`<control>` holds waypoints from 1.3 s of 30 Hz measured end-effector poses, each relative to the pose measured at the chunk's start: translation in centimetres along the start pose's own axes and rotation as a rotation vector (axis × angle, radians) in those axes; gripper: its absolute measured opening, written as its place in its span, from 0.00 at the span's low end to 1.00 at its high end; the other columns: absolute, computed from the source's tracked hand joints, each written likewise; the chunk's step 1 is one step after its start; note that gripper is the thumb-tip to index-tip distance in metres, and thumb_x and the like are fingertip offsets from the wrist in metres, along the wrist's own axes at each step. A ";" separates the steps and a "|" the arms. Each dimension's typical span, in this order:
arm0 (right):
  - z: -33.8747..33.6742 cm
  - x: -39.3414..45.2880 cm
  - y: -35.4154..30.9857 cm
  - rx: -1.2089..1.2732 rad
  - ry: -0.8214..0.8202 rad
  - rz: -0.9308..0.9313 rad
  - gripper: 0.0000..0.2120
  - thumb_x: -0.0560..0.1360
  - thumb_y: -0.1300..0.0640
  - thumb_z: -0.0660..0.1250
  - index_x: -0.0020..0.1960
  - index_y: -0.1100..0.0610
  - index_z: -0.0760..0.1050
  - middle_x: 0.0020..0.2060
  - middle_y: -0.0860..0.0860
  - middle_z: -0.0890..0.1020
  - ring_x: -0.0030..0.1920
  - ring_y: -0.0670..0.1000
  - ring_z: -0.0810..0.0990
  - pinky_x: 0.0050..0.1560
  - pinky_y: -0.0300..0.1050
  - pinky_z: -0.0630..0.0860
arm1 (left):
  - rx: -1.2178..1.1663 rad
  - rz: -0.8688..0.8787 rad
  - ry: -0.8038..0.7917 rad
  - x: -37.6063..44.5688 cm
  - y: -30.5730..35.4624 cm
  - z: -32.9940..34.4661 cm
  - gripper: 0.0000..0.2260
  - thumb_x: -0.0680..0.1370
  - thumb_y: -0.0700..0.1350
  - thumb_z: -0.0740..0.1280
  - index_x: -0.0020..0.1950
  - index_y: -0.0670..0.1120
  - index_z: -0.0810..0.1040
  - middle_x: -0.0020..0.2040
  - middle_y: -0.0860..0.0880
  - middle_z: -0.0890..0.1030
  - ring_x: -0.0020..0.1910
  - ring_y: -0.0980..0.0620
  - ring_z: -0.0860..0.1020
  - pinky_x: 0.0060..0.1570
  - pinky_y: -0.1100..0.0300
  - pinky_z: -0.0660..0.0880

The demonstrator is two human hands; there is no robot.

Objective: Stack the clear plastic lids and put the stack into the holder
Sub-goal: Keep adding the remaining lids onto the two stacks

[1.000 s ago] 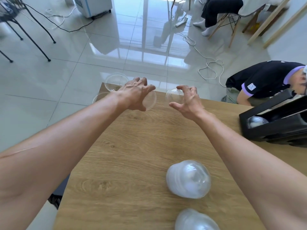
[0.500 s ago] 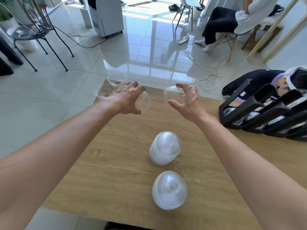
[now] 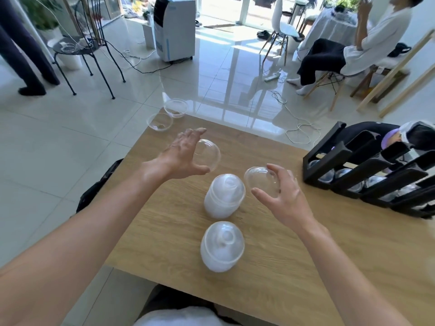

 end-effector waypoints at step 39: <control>9.2 -10.6 2.2 0.157 -0.291 -0.159 0.39 0.71 0.38 0.76 0.75 0.34 0.58 0.70 0.32 0.64 0.70 0.36 0.67 0.62 0.31 0.67 | 0.098 0.158 -0.226 -1.3 5.3 7.2 0.40 0.69 0.58 0.79 0.76 0.54 0.64 0.72 0.56 0.69 0.71 0.52 0.66 0.69 0.53 0.67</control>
Point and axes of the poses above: each hand's wrist, its own x-axis towards the middle knuckle, its own z-axis out of the palm, y = z × x, the point moved 5 cm from there along x, towards the middle knuckle
